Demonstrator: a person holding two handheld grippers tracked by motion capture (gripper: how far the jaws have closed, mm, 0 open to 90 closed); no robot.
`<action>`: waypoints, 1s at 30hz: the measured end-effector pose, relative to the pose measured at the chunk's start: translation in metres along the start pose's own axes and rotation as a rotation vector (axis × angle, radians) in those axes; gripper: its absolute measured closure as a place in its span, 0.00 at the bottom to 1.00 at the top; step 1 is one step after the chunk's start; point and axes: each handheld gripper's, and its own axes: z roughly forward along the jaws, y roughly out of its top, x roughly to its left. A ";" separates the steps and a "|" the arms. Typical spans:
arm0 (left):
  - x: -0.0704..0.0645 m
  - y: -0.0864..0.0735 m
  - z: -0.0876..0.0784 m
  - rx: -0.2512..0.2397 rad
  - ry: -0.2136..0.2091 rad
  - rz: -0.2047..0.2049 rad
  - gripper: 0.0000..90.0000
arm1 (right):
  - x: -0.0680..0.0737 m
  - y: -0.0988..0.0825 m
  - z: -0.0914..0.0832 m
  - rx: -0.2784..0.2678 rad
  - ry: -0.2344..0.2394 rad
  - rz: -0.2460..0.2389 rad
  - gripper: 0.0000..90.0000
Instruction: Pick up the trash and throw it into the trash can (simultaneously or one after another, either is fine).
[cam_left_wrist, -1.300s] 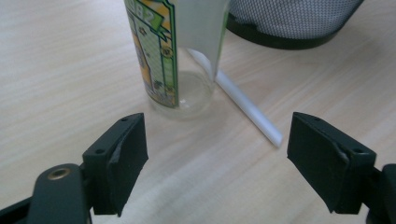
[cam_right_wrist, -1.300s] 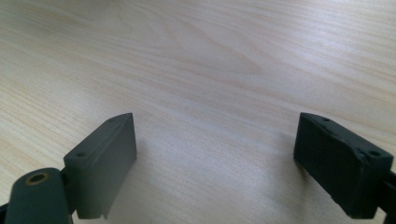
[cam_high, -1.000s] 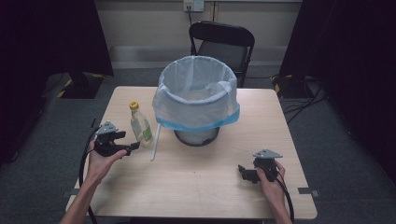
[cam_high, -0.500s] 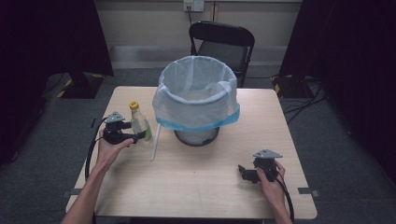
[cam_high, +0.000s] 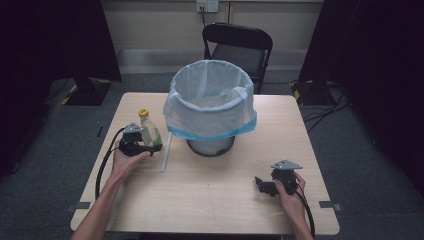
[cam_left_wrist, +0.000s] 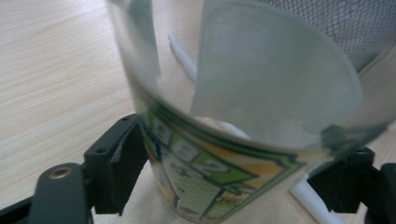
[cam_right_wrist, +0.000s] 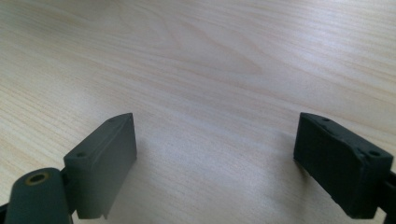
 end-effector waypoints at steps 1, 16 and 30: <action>0.000 0.000 0.001 0.000 -0.008 -0.002 0.23 | 0.000 0.000 0.000 0.002 0.000 0.003 0.14; -0.004 -0.001 0.004 0.006 0.041 0.021 0.31 | 0.000 0.000 0.000 0.000 0.000 0.002 0.14; -0.001 -0.002 0.000 -0.021 0.005 -0.031 0.31 | 0.000 0.000 0.000 0.000 0.000 -0.001 0.14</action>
